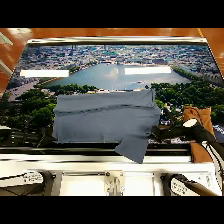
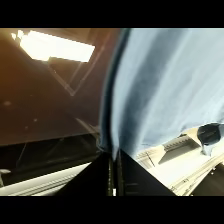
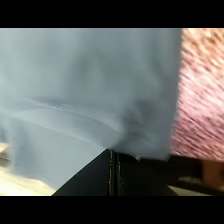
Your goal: Fold the shirts.
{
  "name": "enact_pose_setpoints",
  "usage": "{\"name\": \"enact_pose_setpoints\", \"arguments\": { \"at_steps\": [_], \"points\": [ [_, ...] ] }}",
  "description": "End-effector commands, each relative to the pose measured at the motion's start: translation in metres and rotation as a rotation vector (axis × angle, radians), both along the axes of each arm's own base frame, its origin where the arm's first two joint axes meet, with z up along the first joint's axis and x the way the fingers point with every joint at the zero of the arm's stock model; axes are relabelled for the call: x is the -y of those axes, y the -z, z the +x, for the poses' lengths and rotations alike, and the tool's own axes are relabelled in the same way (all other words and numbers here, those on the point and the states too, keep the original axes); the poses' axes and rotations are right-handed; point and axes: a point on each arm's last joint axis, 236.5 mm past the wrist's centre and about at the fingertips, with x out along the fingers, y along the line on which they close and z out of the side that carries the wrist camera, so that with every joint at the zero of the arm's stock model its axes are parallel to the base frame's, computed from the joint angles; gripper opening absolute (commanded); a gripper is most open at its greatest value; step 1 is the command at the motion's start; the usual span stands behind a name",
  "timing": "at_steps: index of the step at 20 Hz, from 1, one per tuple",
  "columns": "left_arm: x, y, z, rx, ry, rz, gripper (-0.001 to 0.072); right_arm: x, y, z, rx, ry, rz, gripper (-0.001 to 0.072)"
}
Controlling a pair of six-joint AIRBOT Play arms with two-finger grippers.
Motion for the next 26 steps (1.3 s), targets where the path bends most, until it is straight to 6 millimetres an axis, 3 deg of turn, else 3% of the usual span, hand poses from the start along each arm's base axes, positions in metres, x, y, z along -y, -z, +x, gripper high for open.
{"name": "enact_pose_setpoints", "arguments": {
  "at_steps": [1, 3, 5, 8, 10, 14, 16, 19, 23, 26],
  "points": [
    [-0.002, -0.015, 0.021, 0.107, -0.001, -0.006, 0.0036, -0.001, -0.03, 0.03, 0.104, -0.087, 0.013, 0.0055],
    [-0.013, -0.042, 0.062, 0.227, -0.065, -0.007, 0.0036, 0.0, -0.06, 0.059, 0.185, -0.097, 0.015, 0.0055],
    [-0.022, -0.072, 0.103, 0.343, -0.104, 0.001, 0.0035, 0.007, -0.09, 0.103, 0.289, -0.012, 0.004, 0.0055],
    [-0.022, -0.091, 0.15, 0.416, -0.099, 0.084, 0.0036, 0.024, -0.126, 0.157, 0.419, 0.082, -0.042, 0.0054],
    [-0.018, -0.097, 0.183, 0.46, -0.101, 0.136, 0.0036, 0.029, -0.132, 0.182, 0.439, 0.089, -0.043, 0.0054],
    [-0.024, -0.1, 0.249, 0.487, -0.203, 0.187, 0.0036, 0.04, -0.117, 0.239, 0.443, 0.167, -0.024, 0.0055],
    [-0.017, -0.092, 0.267, 0.464, -0.205, 0.165, 0.0037, 0.034, -0.103, 0.26, 0.415, 0.203, 0.043, 0.0055],
    [-0.004, -0.077, 0.279, 0.448, -0.173, 0.153, 0.0037, 0.035, -0.071, 0.275, 0.365, 0.222, 0.065, 0.0055],
    [-0.001, -0.05, 0.276, 0.365, -0.196, 0.129, 0.0037, 0.032, -0.043, 0.277, 0.321, 0.227, 0.089, 0.008],
    [-0.014, -0.039, 0.265, 0.283, -0.216, 0.181, 0.0061, 0.033, -0.045, 0.277, 0.357, 0.186, 0.071, 0.0082]
  ]
}}
